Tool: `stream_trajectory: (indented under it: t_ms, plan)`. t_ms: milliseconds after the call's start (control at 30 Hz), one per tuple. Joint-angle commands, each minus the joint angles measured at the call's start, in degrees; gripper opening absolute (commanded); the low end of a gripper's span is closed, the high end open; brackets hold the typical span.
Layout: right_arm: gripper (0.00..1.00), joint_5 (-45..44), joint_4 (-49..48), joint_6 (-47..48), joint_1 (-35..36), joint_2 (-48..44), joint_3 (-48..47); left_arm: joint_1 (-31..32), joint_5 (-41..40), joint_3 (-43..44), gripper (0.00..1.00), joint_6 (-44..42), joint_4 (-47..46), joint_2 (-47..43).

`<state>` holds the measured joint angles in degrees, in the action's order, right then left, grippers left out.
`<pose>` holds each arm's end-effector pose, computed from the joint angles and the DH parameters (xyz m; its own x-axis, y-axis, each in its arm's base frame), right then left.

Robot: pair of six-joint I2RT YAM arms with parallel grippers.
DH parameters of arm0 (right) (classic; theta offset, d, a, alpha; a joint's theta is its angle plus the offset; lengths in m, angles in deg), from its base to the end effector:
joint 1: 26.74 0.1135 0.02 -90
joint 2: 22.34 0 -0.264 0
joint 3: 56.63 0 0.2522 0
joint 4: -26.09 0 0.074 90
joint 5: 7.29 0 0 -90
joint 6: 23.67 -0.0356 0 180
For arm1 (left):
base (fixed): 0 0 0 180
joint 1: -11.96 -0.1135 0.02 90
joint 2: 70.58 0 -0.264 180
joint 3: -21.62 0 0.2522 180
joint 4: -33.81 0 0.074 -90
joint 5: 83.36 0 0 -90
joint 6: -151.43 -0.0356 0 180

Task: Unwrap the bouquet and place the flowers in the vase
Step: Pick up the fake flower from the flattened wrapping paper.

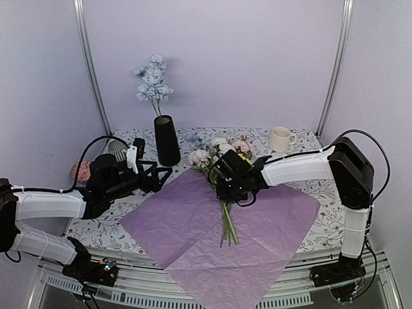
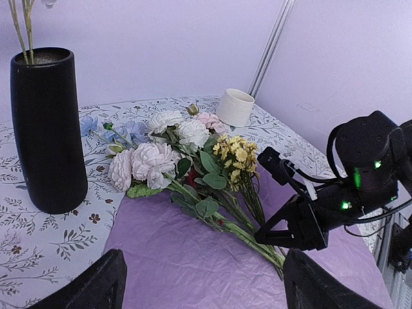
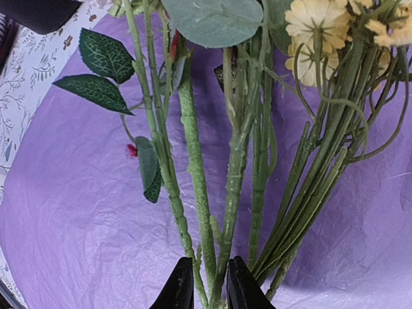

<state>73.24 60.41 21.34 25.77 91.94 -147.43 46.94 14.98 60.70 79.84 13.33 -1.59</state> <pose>0.2591 0.3281 0.1613 -0.8798 -0.0012 -0.4753 -0.1517 0.9485 0.2783 0.2033 -0.1485 0.2163 -0.3435 -0.1410 -0.9285 0.6070 0.7210 -0.3341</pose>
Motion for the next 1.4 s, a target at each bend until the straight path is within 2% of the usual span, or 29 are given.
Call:
stream_trajectory:
  t_ms: [0, 300, 333, 433, 733, 1233, 1367]
  plan:
    - [0.20, -0.5, 0.4, -0.1, -0.4, 1.7, -1.5, 0.9, 0.1, -0.2, 0.86, -0.7, -0.3, -0.6]
    - [0.20, 0.5, 0.1, -0.4, -0.9, 3.5, -2.0, 1.0, 0.1, -0.2, 0.86, -0.8, -0.2, -0.7]
    - [0.14, 0.6, 0.1, -0.4, -1.0, 3.6, -2.0, 1.0, 0.2, -0.2, 0.86, -0.8, -0.2, -0.7]
    - [0.04, 0.8, 0.3, -0.6, -1.0, 3.3, -2.1, 1.0, 0.1, 0.0, 0.86, -0.8, -0.2, -0.8]
    - [0.03, -1.4, -1.6, 0.0, -1.0, -4.7, 0.3, 1.1, 0.8, 0.0, 0.86, -1.0, -0.1, -0.8]
    - [0.03, 1.5, -25.4, 13.4, -1.0, -23.3, 15.6, 1.1, -0.1, -0.6, 0.86, -1.4, -0.4, -0.9]
    - [0.03, 2.6, -27.9, 16.0, -1.1, -26.2, 17.0, 1.2, -0.5, -0.7, 0.86, -2.0, -0.4, -0.9]
